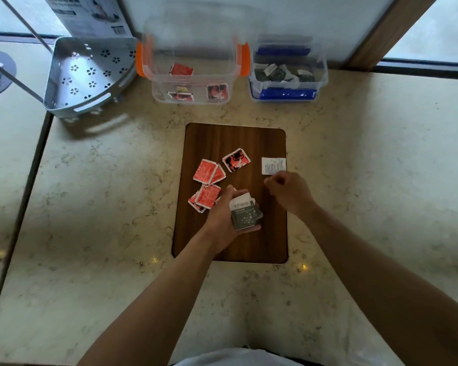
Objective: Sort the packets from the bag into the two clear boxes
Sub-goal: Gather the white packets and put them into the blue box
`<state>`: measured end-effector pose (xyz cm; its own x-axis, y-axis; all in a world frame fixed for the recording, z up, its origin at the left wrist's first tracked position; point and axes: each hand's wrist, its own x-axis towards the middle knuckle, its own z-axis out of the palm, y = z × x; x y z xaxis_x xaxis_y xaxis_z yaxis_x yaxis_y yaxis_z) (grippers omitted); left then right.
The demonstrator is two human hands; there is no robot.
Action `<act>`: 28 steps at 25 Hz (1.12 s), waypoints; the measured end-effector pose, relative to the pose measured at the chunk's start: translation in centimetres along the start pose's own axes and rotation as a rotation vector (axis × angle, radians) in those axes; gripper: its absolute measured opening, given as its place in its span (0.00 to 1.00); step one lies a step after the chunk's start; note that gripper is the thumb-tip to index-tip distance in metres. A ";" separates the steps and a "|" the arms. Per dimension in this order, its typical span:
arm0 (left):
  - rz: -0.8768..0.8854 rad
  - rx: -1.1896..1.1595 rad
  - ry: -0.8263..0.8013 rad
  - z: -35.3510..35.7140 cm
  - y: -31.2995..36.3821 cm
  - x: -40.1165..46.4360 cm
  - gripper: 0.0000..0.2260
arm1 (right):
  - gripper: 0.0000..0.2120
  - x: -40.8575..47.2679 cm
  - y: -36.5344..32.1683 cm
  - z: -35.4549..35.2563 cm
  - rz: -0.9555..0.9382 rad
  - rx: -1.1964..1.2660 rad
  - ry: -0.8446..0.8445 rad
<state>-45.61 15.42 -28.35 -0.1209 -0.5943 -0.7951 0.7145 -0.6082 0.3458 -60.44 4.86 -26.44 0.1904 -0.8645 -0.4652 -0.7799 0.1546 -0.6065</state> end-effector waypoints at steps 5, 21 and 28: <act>0.000 -0.035 -0.026 -0.7 0.3 -0.1 0.25 | 0.22 4.4 1.0 -0.3 -0.164 -0.422 0.098; -0.015 0.050 0.043 -0.1 -0.8 -2.4 0.29 | 0.12 -8.3 -0.6 2.7 -0.053 0.027 -0.039; 0.014 0.035 0.101 -1.5 -1.5 -3.9 0.28 | 0.12 -10.8 -1.1 4.8 -0.027 0.248 -0.172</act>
<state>-45.15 19.51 -26.51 -0.0394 -0.5478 -0.8357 0.6909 -0.6191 0.3733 -58.81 16.31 -23.88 0.3242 -0.7792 -0.5363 -0.6077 0.2629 -0.7494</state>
